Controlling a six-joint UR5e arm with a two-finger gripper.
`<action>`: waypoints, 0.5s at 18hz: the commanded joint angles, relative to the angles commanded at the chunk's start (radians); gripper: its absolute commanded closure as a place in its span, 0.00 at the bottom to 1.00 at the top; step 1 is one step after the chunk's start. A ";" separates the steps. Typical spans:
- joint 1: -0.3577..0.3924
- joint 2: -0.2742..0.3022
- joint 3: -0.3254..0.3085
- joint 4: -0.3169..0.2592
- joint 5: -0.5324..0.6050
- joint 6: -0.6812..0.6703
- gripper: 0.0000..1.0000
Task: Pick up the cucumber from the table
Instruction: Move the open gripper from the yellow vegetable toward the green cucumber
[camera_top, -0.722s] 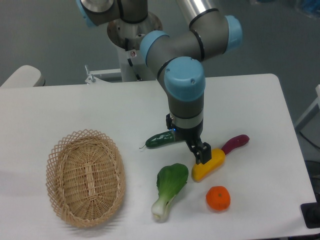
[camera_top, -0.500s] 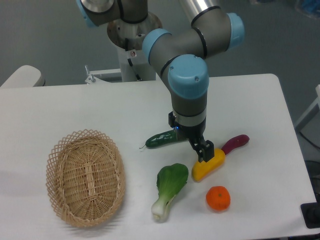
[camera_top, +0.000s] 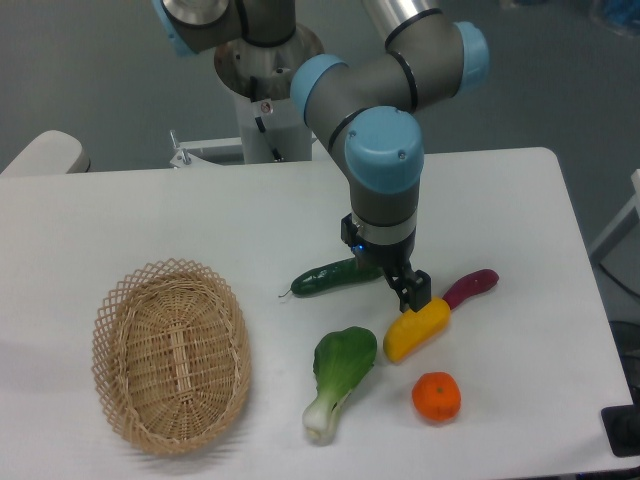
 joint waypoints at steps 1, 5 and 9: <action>-0.002 0.006 -0.025 0.003 0.000 0.005 0.00; -0.003 0.019 -0.136 0.064 0.002 0.005 0.00; -0.008 0.022 -0.241 0.175 0.006 0.005 0.00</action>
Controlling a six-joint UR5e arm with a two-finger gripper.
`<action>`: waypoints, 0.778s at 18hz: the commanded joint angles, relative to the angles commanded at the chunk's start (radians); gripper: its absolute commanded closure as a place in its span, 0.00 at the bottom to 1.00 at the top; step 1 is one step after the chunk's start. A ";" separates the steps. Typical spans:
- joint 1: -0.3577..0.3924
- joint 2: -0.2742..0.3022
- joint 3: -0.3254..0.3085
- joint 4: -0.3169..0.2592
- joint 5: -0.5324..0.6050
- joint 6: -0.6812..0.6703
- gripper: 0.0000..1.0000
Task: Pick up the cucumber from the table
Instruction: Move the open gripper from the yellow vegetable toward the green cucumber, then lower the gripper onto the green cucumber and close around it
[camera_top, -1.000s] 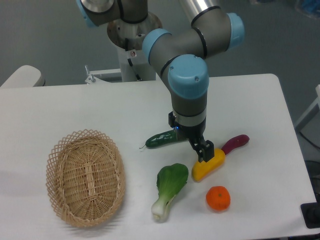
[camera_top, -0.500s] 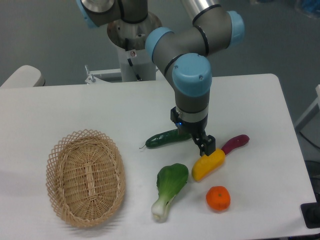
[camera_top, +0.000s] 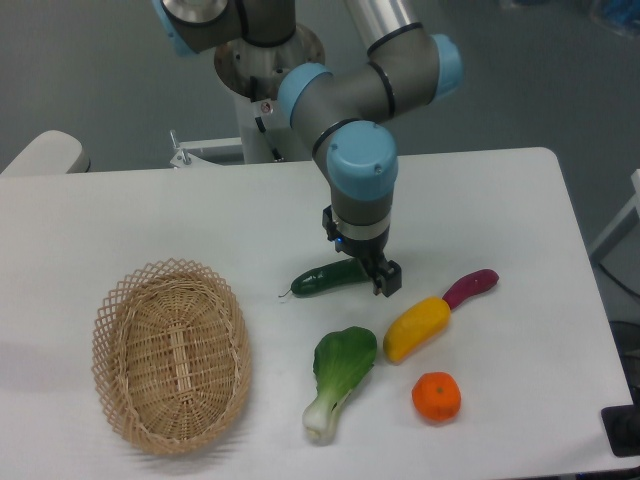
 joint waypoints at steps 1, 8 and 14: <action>-0.002 -0.002 -0.018 0.020 0.009 0.002 0.00; -0.031 -0.043 -0.069 0.065 0.034 0.012 0.00; -0.034 -0.068 -0.071 0.066 0.037 0.012 0.00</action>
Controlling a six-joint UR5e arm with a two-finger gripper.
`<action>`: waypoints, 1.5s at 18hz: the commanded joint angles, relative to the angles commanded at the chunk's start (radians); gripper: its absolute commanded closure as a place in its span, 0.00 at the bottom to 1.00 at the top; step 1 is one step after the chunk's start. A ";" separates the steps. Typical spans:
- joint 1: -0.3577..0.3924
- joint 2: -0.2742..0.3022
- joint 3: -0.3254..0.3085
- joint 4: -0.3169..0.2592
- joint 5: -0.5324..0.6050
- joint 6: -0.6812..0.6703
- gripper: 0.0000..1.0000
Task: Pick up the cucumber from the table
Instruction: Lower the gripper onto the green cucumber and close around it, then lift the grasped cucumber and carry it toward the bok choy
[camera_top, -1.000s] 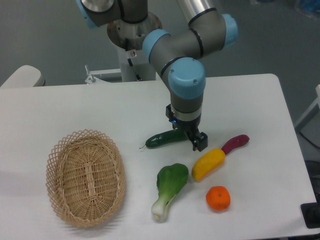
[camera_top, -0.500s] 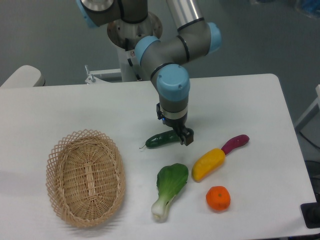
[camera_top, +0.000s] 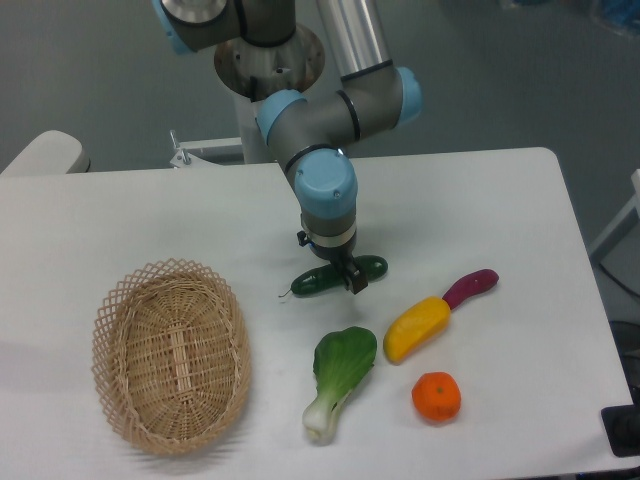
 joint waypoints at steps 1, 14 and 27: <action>0.000 -0.003 0.000 0.002 0.000 0.000 0.00; 0.003 0.006 0.060 -0.014 -0.002 0.009 0.89; 0.008 0.041 0.396 -0.323 -0.144 -0.024 0.89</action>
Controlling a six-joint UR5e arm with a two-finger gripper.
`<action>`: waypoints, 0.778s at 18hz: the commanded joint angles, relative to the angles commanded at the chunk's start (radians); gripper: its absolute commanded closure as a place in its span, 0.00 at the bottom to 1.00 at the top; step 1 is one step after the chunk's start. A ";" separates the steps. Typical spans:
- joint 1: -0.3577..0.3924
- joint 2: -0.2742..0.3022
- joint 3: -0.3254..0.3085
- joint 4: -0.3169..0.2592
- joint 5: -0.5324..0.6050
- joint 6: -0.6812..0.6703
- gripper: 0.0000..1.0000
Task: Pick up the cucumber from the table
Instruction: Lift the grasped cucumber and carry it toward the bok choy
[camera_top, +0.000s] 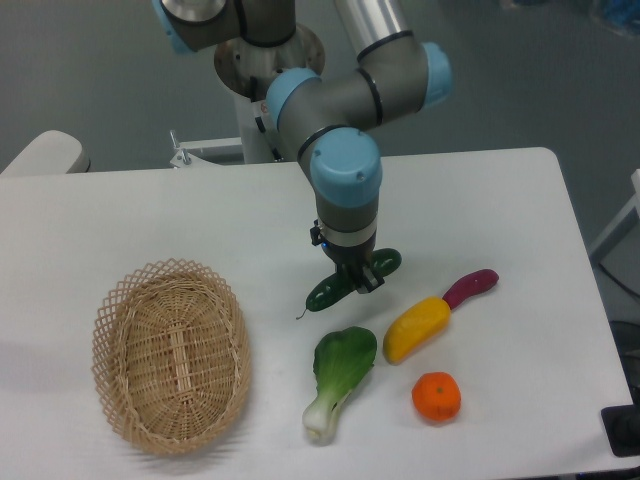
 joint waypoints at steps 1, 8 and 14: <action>-0.002 -0.006 0.023 -0.014 -0.005 -0.040 0.89; -0.025 -0.063 0.112 -0.016 -0.038 -0.200 0.89; -0.021 -0.074 0.126 -0.016 -0.054 -0.195 0.89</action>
